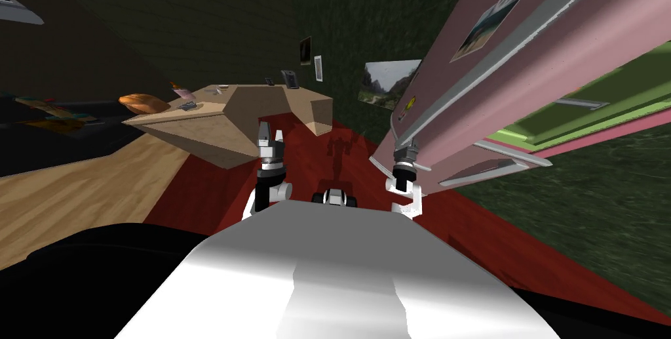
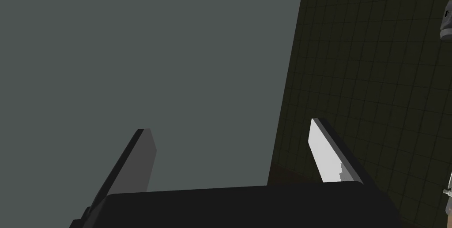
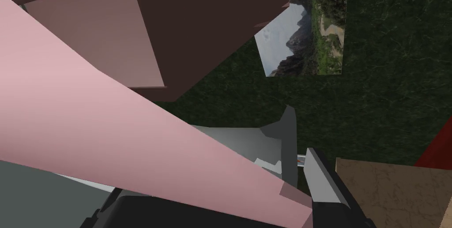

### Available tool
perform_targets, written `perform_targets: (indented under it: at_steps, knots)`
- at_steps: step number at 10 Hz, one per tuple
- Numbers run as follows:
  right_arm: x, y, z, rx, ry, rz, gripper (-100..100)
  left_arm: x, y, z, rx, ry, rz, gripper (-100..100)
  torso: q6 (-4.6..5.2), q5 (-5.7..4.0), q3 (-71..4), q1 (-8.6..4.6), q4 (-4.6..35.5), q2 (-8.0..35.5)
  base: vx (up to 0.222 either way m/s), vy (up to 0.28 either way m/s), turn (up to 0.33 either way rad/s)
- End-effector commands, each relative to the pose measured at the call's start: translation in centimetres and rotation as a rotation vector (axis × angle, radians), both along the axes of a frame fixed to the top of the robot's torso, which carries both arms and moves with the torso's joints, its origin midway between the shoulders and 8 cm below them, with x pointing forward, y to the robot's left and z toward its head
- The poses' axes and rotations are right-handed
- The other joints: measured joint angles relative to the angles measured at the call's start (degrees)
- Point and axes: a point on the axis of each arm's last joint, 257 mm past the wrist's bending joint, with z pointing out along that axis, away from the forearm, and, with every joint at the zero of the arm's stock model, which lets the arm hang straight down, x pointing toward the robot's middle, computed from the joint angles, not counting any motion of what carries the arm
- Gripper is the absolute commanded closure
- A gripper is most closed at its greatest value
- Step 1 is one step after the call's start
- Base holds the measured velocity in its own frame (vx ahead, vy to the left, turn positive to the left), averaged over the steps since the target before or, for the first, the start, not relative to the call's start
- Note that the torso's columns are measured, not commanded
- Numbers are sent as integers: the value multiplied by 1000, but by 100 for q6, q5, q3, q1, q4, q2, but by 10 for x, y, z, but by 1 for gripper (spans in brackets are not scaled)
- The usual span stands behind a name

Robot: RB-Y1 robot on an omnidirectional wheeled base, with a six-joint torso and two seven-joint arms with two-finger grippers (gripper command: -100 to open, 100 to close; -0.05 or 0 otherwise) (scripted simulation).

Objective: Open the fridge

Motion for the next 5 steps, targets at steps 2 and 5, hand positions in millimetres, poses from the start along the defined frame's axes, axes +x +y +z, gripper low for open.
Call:
perform_targets:
  at_steps: [2,5]
  knots:
    - [4,-2,21,-8,0,-30,-100,0,0,0,0,0,0,0,0,21,-9,66,7,-20,-60,-70,77]
    - [6,-1,37,-7,0,-52,-100,0,0,0,0,0,0,0,-11,56,-15,120,31,-24,-43,-25,65]
